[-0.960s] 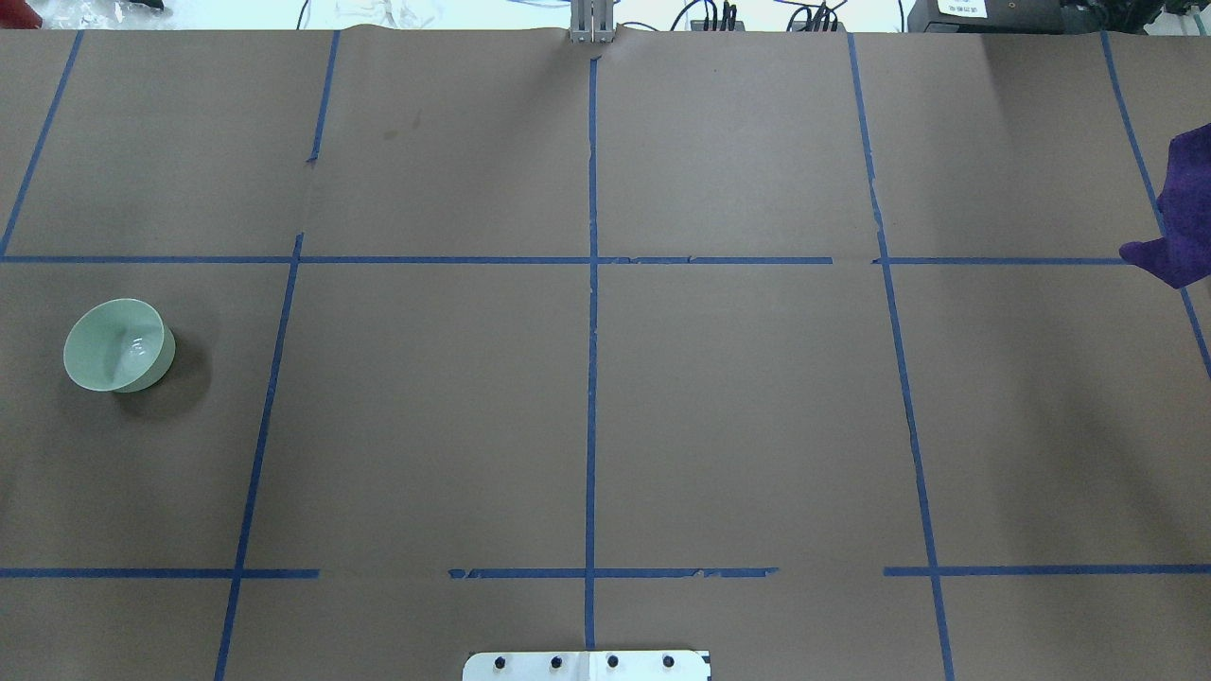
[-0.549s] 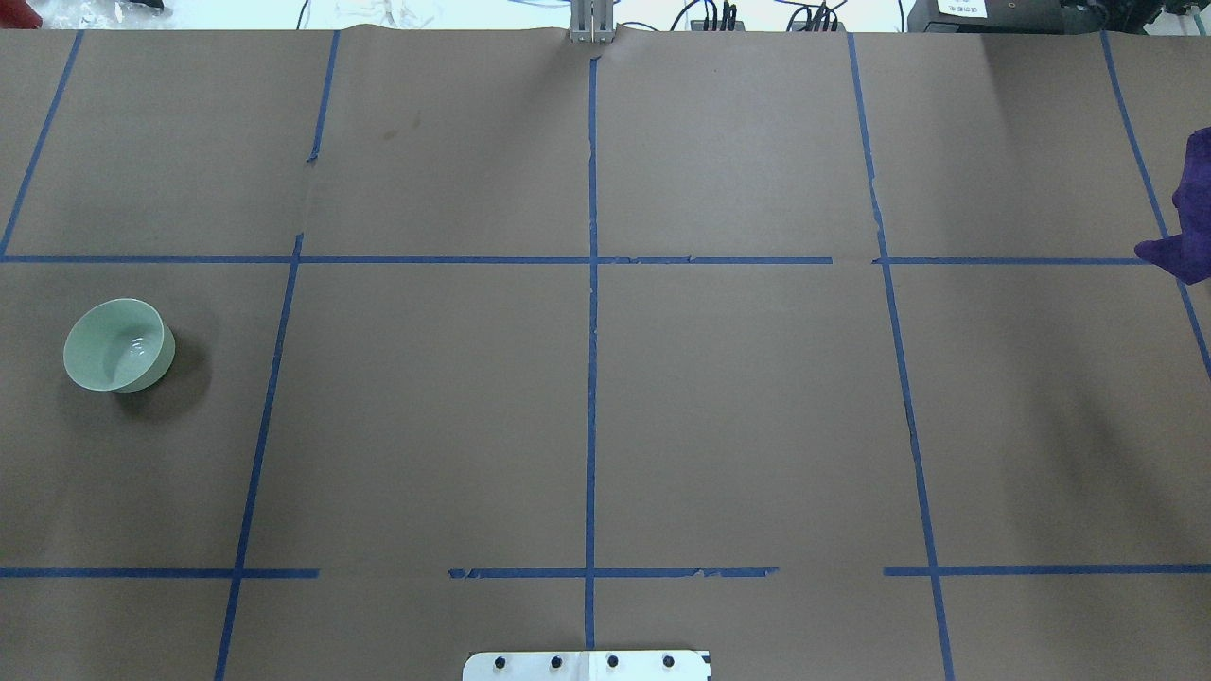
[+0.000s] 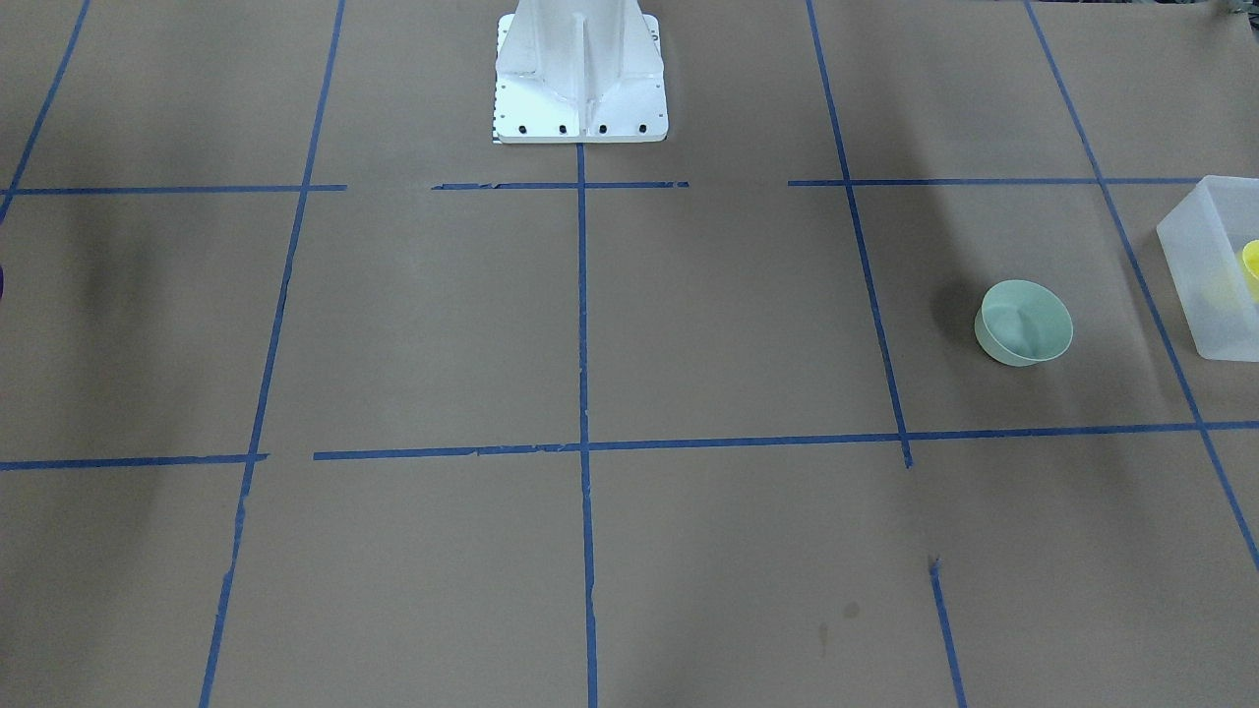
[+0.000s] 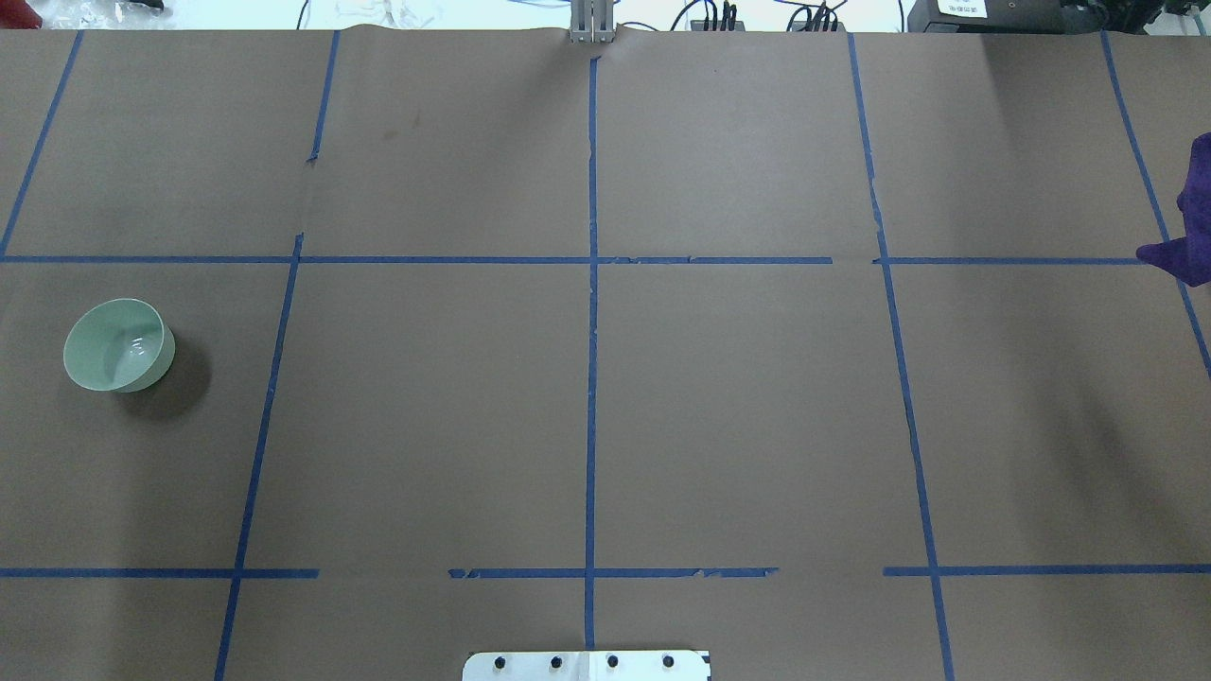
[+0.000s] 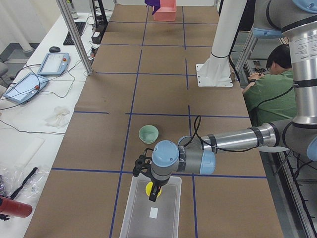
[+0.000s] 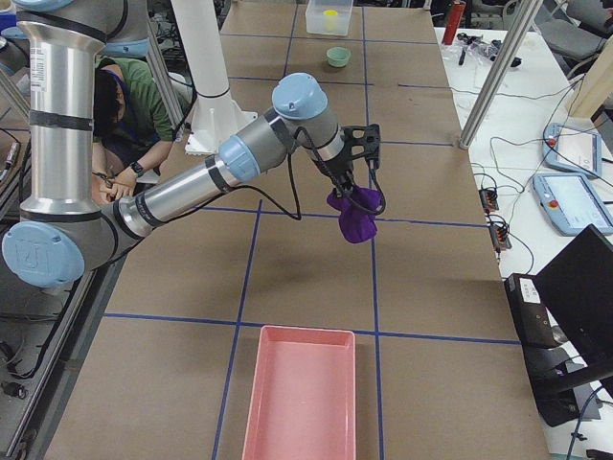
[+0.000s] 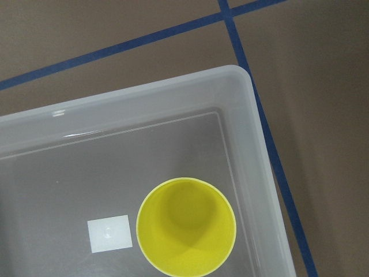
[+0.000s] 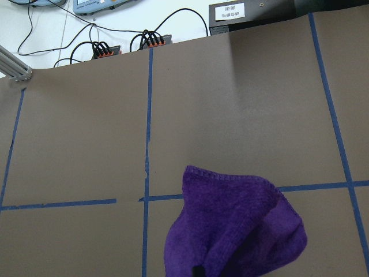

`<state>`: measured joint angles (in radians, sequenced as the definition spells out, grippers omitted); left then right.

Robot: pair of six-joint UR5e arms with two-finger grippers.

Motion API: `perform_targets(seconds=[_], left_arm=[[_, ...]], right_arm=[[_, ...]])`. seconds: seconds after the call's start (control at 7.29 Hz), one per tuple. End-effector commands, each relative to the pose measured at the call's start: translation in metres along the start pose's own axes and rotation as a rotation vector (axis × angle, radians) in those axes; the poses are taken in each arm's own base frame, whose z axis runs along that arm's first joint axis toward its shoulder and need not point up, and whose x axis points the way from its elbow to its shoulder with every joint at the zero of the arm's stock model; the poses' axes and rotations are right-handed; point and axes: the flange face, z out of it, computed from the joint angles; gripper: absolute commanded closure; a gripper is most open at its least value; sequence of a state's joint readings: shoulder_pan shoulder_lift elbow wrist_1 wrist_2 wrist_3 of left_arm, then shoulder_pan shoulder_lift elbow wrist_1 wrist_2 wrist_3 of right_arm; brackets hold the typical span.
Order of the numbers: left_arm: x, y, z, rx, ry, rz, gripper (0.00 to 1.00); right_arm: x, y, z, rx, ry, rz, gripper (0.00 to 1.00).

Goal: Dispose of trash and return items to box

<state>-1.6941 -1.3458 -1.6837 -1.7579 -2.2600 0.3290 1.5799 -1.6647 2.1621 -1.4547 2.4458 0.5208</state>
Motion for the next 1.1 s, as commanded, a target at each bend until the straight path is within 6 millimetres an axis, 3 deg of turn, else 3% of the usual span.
perform_targets(seconds=[0.0,0.14,0.27,0.41,0.55,0.69,0.82,0.96], left_arm=[[-0.005,-0.056,-0.1,0.048,-0.094,-0.048,0.0],[0.006,-0.078,-0.12,0.09,-0.094,-0.064,0.0],[0.029,-0.1,-0.133,0.188,-0.054,-0.131,0.0],[0.069,-0.127,-0.114,0.236,0.021,-0.114,0.0],[0.111,-0.148,-0.09,0.236,0.071,-0.149,0.0],[0.152,-0.163,-0.065,0.249,0.126,-0.161,0.0],[0.183,-0.165,-0.028,0.222,0.173,-0.159,0.0],[0.199,-0.16,0.0,0.22,0.215,-0.191,0.0]], right_arm=[[0.042,-0.006,-0.014,-0.034,0.111,-0.095,1.0],[0.066,-0.013,-0.025,-0.05,0.159,-0.128,1.0],[0.117,-0.018,-0.029,-0.065,0.184,-0.153,1.0],[0.172,-0.017,-0.023,-0.105,0.204,-0.204,1.0],[0.205,-0.015,-0.018,-0.144,0.271,-0.232,1.0],[0.228,-0.012,-0.01,-0.186,0.311,-0.261,1.0],[0.25,-0.005,0.004,-0.222,0.303,-0.262,1.0],[0.264,0.001,0.012,-0.245,0.299,-0.239,1.0]])
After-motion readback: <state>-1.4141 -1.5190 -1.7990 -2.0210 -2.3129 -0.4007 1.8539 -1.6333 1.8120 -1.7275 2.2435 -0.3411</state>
